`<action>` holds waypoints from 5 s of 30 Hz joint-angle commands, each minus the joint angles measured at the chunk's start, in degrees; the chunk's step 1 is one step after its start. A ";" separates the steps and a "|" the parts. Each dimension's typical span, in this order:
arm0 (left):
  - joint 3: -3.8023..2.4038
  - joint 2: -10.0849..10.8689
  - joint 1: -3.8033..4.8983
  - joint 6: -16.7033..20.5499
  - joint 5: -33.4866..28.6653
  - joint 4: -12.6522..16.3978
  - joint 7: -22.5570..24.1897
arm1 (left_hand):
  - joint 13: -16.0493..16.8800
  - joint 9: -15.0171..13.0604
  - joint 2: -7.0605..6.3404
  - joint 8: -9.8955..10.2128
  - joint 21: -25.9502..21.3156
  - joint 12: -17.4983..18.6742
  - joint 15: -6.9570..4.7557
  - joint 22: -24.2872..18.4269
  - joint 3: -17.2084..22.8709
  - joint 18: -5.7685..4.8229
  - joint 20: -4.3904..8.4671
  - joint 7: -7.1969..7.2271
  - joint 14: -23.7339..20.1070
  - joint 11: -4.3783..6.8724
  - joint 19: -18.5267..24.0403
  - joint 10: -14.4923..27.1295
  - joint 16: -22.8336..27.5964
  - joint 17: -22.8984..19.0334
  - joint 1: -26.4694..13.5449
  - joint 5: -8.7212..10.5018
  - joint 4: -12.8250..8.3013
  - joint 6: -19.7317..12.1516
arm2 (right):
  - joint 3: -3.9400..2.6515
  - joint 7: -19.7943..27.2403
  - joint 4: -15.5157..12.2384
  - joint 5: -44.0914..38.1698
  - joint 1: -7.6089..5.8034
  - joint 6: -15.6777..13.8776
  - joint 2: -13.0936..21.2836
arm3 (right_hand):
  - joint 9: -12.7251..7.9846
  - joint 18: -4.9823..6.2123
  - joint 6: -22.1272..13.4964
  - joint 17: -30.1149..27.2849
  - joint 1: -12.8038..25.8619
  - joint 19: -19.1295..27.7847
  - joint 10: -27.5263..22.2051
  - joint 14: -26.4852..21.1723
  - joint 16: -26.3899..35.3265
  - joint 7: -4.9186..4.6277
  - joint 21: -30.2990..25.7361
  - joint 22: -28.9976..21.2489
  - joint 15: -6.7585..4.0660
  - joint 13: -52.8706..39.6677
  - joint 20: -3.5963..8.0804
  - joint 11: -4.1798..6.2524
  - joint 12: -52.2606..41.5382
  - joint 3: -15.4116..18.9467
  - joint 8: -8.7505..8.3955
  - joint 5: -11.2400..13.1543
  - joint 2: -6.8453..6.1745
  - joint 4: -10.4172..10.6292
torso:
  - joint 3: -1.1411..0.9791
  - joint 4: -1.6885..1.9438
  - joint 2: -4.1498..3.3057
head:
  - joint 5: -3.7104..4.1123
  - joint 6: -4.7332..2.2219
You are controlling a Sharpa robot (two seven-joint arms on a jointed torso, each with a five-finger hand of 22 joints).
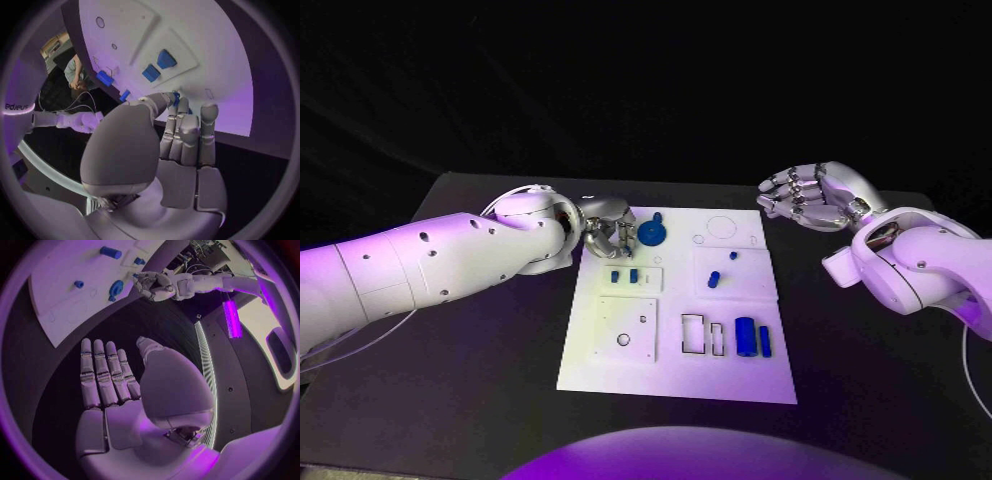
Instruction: Assemble the parts on the task board
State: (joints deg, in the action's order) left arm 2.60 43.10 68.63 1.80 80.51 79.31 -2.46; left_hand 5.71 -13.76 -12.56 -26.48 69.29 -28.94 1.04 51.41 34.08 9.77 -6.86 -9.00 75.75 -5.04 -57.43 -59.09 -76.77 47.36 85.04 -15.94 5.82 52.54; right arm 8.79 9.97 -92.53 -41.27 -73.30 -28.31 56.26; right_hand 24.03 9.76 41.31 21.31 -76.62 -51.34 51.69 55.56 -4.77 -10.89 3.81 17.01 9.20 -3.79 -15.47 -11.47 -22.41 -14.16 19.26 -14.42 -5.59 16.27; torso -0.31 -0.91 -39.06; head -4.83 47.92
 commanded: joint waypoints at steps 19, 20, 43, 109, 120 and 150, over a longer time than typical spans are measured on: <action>-0.01 -0.60 -0.26 -3.05 -0.38 -0.35 -1.11 | -0.08 0.02 -0.03 0.35 0.32 0.38 0.01 0.13 0.04 -0.80 0.05 -0.11 0.24 -0.08 0.13 -0.35 -0.33 0.28 -0.50 0.21 -0.21 0.30 | 0.00 0.48 -0.02 -0.31 0.07 0.15 -0.04 | -0.09 0.63 0.33 -0.06 -0.63 -0.18 -0.04 0.25 -0.25 -3.82 0.14 -0.06 -0.13 0.08 0.12 0.29 -0.21 0.00 -0.07 -0.20 0.13 -0.06 | 0.04 0.07 0.04 | 0.10 0.33; -0.01 -0.60 -0.26 -3.20 -0.37 -0.38 -1.27 | -0.09 0.03 -0.08 0.38 0.34 0.43 0.02 0.17 0.03 -0.81 0.05 -0.11 0.25 -0.08 0.12 -0.35 -0.36 0.32 -0.55 0.24 -0.22 0.29 | 0.00 0.47 -0.02 -0.31 0.08 0.15 -0.04 | -0.09 0.63 0.33 -0.06 -0.63 -0.18 -0.04 0.25 -0.25 -3.82 0.14 -0.06 -0.13 0.08 0.12 0.29 -0.21 0.00 -0.07 -0.20 0.13 -0.06 | 0.05 0.06 0.03 | 0.10 0.34; 0.14 -1.19 -0.74 -2.47 -0.96 -0.85 -0.68 | -0.13 0.23 -0.40 1.16 0.10 1.13 0.23 -0.12 -0.10 -0.77 -0.17 -0.09 0.04 -0.27 0.63 0.19 -0.58 0.12 -1.37 0.48 -0.28 -0.35 | 0.00 0.04 -0.03 -0.27 0.09 0.60 0.04 | -0.24 0.59 0.39 -0.29 -0.46 -0.09 -0.11 0.08 -0.18 -3.85 0.08 -0.28 -0.07 0.10 0.09 0.25 -0.18 0.05 -0.19 -0.19 0.23 0.11 | 0.00 0.00 0.04 | 0.17 0.50; -0.80 8.70 -0.66 14.05 -23.94 3.20 12.30 | 0.35 2.24 -2.62 -1.32 -3.47 -10.29 1.76 -6.27 6.40 0.87 -1.47 -2.22 -14.33 -2.53 12.12 12.68 9.45 -25.54 -3.44 0.47 -5.35 -5.28 | 0.00 -10.76 3.48 -29.66 0.26 11.82 -1.49 | -4.42 0.32 14.43 13.49 -5.27 -12.98 15.05 26.13 -20.71 1.35 27.59 18.71 -9.09 -0.10 9.62 6.34 10.37 -11.91 -5.71 1.78 -5.08 -10.17 | 0.04 0.00 0.03 | 2.31 -0.47; -0.77 11.09 -0.72 14.56 -59.59 9.39 26.22 | -0.26 2.04 0.23 -2.93 -9.33 -11.47 0.90 -10.97 1.46 0.89 -1.13 -0.83 -11.83 -1.03 9.46 8.00 10.72 -26.21 -7.81 0.32 -2.43 -3.43 | 0.05 -18.72 5.70 -48.53 0.59 16.23 -6.33 | -3.32 -3.58 14.11 38.14 -1.49 -24.61 14.52 31.01 -53.83 2.29 58.04 47.03 -9.18 -0.40 9.71 6.52 15.48 -15.22 -8.05 2.66 -7.47 -9.93 | 0.18 0.21 0.06 | 4.43 -1.26; -0.72 10.87 -0.74 14.01 -70.58 11.28 28.37 | -1.68 1.96 0.30 1.23 -12.89 -4.40 1.14 -13.70 -0.83 0.71 -0.91 -1.64 -11.76 -1.44 6.92 4.47 11.29 -25.15 -7.99 0.26 -3.02 -3.03 | 0.26 -21.08 7.19 -53.62 3.58 17.24 -11.90 | -2.01 -5.32 14.06 46.20 -1.40 -28.32 14.02 31.06 -66.26 1.48 68.25 57.03 -8.47 -0.87 8.88 5.84 15.89 -16.41 -8.64 3.55 -7.50 -10.48 | 0.02 0.11 -0.03 | 3.33 -1.06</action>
State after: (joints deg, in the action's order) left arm 1.92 54.11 67.85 15.72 11.11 90.51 25.40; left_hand 3.97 -11.90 -12.25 -25.39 56.59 -33.65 1.87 37.77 33.27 9.76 -7.69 -10.55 64.08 -6.29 -50.28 -54.77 -65.85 22.14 76.46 -15.72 3.17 49.78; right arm 8.90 -10.37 -85.39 -93.70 -70.02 -12.37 44.52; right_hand 21.99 4.82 55.16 67.49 -77.96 -79.21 65.51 84.12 -70.86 -9.09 71.93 73.95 0.52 -4.64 -6.66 -5.63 -6.29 -30.39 10.83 -11.08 -13.42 5.77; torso -0.25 -0.88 -39.08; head -1.43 46.79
